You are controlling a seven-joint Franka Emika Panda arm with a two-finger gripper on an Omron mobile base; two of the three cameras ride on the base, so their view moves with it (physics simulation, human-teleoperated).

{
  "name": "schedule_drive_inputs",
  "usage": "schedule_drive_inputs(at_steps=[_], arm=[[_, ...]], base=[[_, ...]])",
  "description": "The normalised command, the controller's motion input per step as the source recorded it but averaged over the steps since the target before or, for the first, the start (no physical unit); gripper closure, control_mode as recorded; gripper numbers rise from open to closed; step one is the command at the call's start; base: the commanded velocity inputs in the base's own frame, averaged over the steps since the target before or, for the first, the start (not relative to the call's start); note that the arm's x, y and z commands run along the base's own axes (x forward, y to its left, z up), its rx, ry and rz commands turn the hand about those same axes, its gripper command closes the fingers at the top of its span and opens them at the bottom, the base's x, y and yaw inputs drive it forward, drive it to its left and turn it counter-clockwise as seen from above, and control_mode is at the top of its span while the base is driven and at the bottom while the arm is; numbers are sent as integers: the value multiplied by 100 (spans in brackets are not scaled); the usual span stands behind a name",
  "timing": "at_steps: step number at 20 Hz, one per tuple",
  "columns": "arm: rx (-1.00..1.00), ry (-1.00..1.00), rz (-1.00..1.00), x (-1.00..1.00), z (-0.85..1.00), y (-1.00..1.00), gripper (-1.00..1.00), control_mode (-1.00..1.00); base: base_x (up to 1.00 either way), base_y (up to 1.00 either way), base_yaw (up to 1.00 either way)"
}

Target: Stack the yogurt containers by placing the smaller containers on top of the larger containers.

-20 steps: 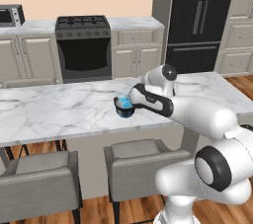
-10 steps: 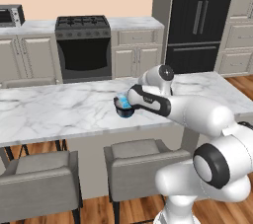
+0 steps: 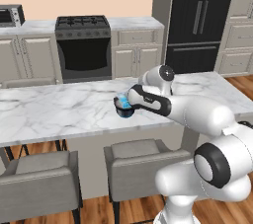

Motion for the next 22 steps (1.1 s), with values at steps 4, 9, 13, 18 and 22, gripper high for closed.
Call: schedule_drive_inputs(at_steps=[4,9,13,18,22], arm=[[0,0,0,0,-4,3,100,-100],[0,0,0,3,-5,8,100,-100],[0,0,0,5,-13,3,100,-100],[0,0,0,5,-11,0,100,-100],[0,0,0,11,-6,0,100,-100]], base=[[0,0,0],[0,0,0],[0,0,0],[0,0,0],[0,0,0]])
